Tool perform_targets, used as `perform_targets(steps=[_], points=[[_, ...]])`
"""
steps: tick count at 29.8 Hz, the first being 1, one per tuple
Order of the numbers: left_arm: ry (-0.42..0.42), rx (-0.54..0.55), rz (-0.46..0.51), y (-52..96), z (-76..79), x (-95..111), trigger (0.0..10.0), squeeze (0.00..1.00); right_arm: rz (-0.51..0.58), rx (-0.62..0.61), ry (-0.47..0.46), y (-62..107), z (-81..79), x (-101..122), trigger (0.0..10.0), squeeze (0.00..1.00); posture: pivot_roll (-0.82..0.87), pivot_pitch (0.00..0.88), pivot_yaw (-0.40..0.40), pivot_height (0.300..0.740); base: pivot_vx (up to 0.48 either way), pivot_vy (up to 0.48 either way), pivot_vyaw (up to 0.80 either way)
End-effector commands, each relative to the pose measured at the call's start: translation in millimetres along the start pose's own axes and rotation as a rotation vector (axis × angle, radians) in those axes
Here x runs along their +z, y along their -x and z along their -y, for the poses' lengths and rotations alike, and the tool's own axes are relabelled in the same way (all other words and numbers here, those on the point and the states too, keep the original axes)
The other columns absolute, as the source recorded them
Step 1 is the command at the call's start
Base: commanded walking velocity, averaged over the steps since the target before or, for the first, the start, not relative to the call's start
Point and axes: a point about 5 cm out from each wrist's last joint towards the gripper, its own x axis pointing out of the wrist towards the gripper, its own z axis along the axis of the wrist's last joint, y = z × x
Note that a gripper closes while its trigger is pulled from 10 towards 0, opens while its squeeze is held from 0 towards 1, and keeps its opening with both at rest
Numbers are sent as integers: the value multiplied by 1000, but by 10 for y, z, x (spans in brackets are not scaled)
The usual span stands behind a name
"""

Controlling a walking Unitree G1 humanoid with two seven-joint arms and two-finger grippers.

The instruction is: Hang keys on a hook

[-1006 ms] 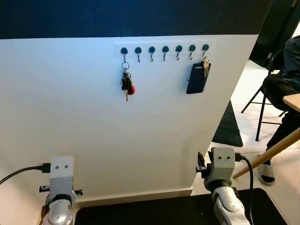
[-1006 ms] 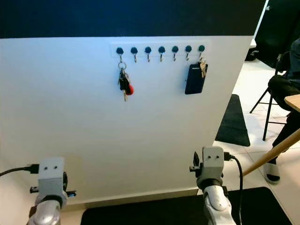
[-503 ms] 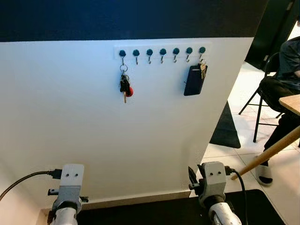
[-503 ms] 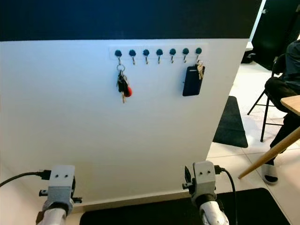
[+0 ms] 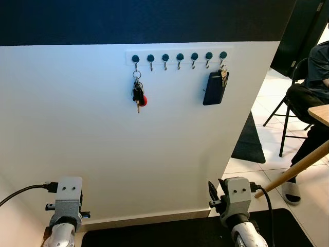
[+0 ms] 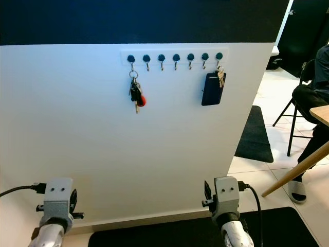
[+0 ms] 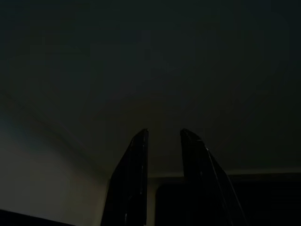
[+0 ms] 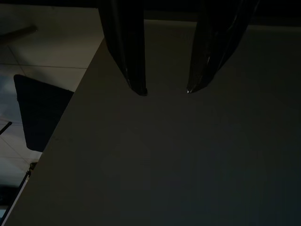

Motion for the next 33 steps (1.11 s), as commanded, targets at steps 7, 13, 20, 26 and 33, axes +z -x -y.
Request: perform_targets(steps=[7,13,20,26,33], points=[[-10,-16,-10,-7,10,-45,10000,0,-25,-15,-24,61,20,-89,10000,0,68,113,22,740,0,0,0],[-11,-20,-7,-22,11,-44,10000,0,-26,-16,-31,57,20,-95,10000,0,73,113,23,740,0,0,-146],[-13,-20,-4,-25,11,-39,10000,0,-28,-17,-35,58,15,-100,10000,0,73,113,24,740,0,0,-498],[-12,-17,-4,-29,13,-42,10000,0,-29,-16,-34,57,13,-106,10000,0,72,112,24,740,0,0,-800],[-11,-14,-2,-32,13,-42,10000,0,-29,-15,-32,54,15,-107,10000,0,72,112,23,740,0,0,-800]])
